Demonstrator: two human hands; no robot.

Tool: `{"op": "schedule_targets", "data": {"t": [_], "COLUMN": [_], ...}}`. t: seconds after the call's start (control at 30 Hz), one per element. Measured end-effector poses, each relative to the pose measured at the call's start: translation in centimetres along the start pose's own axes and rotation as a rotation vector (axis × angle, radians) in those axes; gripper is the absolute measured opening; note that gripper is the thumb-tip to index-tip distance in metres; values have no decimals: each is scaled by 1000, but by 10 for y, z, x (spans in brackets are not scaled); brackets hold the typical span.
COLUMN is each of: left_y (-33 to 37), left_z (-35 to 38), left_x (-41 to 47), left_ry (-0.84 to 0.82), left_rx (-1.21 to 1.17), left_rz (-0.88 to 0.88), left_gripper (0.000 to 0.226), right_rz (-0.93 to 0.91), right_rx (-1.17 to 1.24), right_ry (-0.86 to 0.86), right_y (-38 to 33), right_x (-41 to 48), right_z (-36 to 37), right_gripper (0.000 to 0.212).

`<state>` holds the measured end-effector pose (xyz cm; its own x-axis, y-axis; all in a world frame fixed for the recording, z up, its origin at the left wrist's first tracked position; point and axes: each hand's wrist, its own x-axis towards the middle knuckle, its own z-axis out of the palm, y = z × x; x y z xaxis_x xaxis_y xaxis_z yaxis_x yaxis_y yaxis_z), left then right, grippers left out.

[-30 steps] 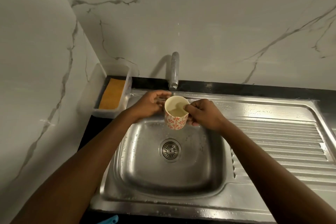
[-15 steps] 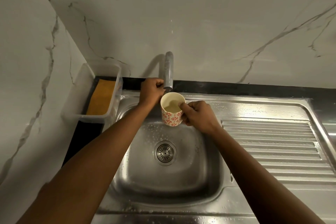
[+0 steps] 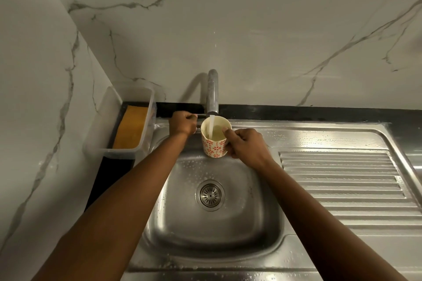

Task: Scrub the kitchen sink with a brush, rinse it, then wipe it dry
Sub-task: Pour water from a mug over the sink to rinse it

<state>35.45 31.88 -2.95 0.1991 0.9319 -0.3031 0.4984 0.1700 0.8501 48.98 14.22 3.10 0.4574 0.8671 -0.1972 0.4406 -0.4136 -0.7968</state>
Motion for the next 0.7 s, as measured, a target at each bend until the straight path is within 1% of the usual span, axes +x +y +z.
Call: {"op": "schedule_targets", "data": {"t": [0.03, 0.13, 0.17, 0.2, 0.27, 0.3, 0.47, 0.63, 0.7], "left_y": [-4, -26, -24, -18, -5, -6, -18, -9, -2], "left_z": [-2, -10, -14, -20, -29, -32, -46, -55, -59], "left_x": [0, 5, -4, -16, -44, -51, -63, -75, -82], "left_ry": [6, 42, 48, 36, 41, 53, 80, 83, 79], "left_rx": [-1, -38, -30, -21, 11, 16, 66, 30, 10], "left_rz": [0, 67, 96, 120, 153, 175, 227, 255, 270], "left_gripper": [27, 50, 49, 40, 15, 8, 7, 11, 7], "right_rz": [6, 23, 33, 44, 55, 54, 65, 89, 97], "right_rx": [-6, -13, -5, -1, -1, -1, -4, 19, 21], "right_ry": [2, -1, -2, -2, -9, -12, -4, -18, -19], "right_y": [-1, -4, -6, -7, -8, -9, -12, -15, -18], "right_x": [-1, -2, -4, -5, -7, -8, -10, -12, -12], "right_z": [0, -2, -4, -5, -7, -6, -7, -13, -15], "right_gripper": [46, 48, 48, 49, 50, 51, 51, 49, 48]}}
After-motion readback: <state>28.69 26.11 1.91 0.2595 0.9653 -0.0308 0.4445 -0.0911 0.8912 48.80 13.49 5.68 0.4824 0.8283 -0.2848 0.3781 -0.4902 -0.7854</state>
